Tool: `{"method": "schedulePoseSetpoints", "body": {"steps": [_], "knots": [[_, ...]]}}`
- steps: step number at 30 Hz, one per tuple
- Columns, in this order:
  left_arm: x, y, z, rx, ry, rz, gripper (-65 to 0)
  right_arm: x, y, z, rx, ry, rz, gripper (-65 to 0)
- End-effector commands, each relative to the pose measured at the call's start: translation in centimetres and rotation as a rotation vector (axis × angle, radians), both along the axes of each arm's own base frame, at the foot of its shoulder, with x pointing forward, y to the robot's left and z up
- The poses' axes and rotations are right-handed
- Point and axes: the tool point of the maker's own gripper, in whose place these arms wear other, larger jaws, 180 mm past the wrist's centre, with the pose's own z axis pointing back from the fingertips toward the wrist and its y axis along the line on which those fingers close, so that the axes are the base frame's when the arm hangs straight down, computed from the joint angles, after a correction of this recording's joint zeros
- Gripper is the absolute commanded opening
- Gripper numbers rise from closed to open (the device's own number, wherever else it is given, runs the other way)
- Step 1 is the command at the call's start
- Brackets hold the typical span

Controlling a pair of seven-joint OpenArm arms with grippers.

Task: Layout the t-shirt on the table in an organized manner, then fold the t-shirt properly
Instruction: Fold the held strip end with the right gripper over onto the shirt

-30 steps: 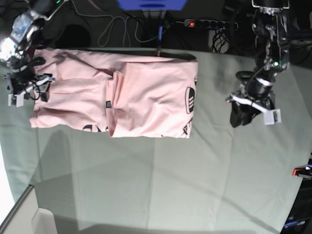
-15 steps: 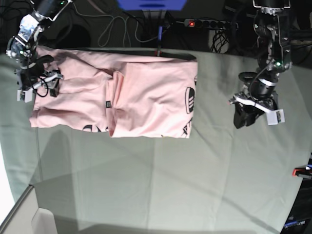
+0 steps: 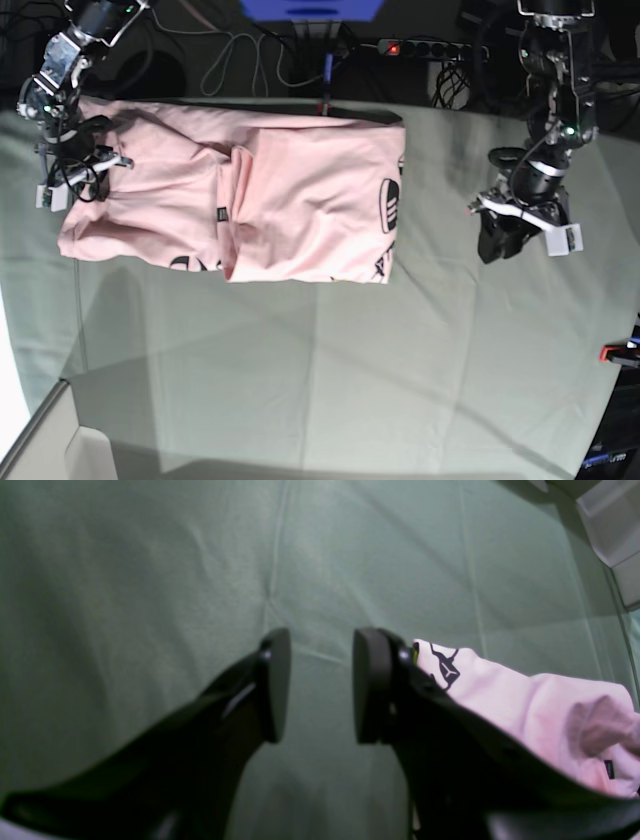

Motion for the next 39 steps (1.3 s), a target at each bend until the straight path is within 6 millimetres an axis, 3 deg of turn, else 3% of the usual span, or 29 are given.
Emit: {"method": "schedulePoseSetpoints", "body": {"steps": [1,7,12,20,27,34,39], "knots": [[0.7,0.4,1.3,0.005,-0.05,-0.001,-44.2,-0.6,0.1,-0.4,-0.009,0.046,0.025,-65.0],[0.8,0.4,1.7,0.008,-0.058,-0.002,-44.2,0.8,-0.4,3.7,-0.105,-0.047,0.035,-65.0],[0.7,0.4,1.6,0.008,-0.057,-0.001,-44.2,2.0,0.9,7.8,-0.168,-0.144,0.043,-65.0],[0.5,1.0,1.6,0.027,-0.05,-0.003,-44.2,3.0,6.8,11.2,-0.207,-0.221,0.218,-65.0],[0.4,2.7,2.0,0.035,-0.059,0.043,-44.2,3.1,12.1,11.3,-0.181,-0.231,0.362,-65.0],[-0.1,3.3,1.7,0.043,-0.047,0.054,-44.2,4.5,19.5,12.1,-0.131,-0.285,0.555,-65.0],[-1.3,4.6,1.1,0.053,-0.025,0.083,-44.2,5.6,26.1,13.6,-0.116,-0.351,0.741,-65.0]]}}
